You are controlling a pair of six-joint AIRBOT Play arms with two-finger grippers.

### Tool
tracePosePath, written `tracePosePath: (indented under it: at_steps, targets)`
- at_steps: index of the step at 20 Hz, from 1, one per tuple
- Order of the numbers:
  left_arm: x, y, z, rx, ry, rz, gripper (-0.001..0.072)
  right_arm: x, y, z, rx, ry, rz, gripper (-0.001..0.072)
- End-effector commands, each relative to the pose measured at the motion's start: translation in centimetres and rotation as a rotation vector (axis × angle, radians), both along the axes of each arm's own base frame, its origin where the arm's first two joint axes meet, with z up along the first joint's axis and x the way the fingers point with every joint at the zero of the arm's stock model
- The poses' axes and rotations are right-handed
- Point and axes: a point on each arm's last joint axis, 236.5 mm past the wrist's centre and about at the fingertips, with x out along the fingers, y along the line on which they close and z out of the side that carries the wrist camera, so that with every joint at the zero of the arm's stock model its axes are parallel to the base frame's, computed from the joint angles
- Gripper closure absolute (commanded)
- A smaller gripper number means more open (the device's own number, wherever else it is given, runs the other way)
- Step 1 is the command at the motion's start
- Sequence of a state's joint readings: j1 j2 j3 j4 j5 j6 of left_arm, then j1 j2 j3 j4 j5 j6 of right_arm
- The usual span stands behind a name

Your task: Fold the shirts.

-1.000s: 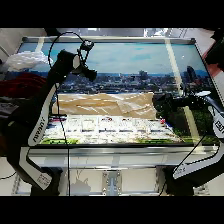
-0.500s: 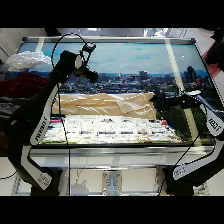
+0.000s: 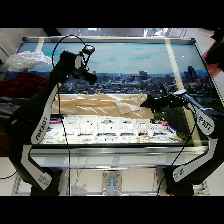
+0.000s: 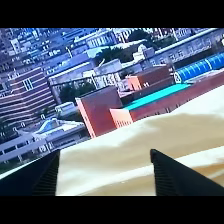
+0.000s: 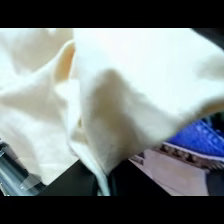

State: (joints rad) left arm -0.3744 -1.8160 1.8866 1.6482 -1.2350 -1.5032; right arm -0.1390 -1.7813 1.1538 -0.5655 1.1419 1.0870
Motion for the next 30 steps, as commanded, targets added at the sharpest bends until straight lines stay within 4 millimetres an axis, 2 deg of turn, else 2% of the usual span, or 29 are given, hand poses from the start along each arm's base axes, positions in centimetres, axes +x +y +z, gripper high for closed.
tracePosePath:
  at_steps: [1,2,3,5,6,8,11,13,16,19,22,25,28,30]
  targets:
    - [-2.7,0.1,-3.4,0.018,0.164,0.004,0.0531,-0.7,2.1,3.6,0.103,-0.006,0.082,0.0690]
    - [-3.5,-0.7,-4.3,-0.010,0.213,-0.001,0.0686,-1.1,2.3,5.0,0.119,-0.018,0.113,0.0690]
    - [-4.1,-2.1,-5.0,-0.061,0.248,-0.007,0.0696,-1.4,2.5,6.5,0.127,-0.036,0.136,0.0691]
    - [-5.4,-5.7,-5.3,-0.191,0.308,-0.057,0.0697,-2.0,2.4,9.2,0.107,-0.066,0.147,0.0691]
    - [-5.9,-7.0,-5.4,-0.224,0.321,-0.072,0.0697,-2.4,2.1,10.4,0.076,-0.088,0.154,0.0691]
    - [-6.1,-8.3,-5.6,-0.235,0.311,-0.091,0.0697,-3.1,1.2,12.4,-0.001,-0.126,0.156,0.0691]
    - [-8.9,-11.8,-6.6,-0.292,0.372,-0.162,0.0697,-3.5,1.1,16.0,-0.034,-0.223,0.151,0.0691]
    - [-10.5,-13.3,-7.8,-0.283,0.392,-0.189,0.0697,-3.8,1.1,17.5,-0.038,-0.245,0.137,0.0692]
    - [-12.5,-17.6,-7.5,-0.344,0.381,-0.287,0.0697,-3.5,1.1,18.8,-0.041,-0.269,0.133,0.0692]
    - [-13.5,-19.2,-8.7,-0.327,0.383,-0.318,0.0697,-2.0,1.1,21.9,-0.051,-0.338,0.115,0.0692]
    - [-12.2,-19.2,-8.1,-0.350,0.336,-0.296,0.0696,-1.5,1.3,24.6,-0.057,-0.387,0.121,0.0693]
    - [-9.6,-16.7,-4.7,-0.385,0.265,-0.249,0.0697,-1.6,3.0,25.5,-0.047,-0.396,0.136,0.0694]
    - [-5.9,-11.8,1.2,-0.435,0.139,-0.163,0.0696,-1.4,7.4,24.9,-0.030,-0.403,0.175,0.0694]
    - [-3.8,-7.5,5.1,-0.461,0.051,-0.092,0.0696,-0.3,12.1,24.0,-0.010,-0.443,0.184,0.0695]
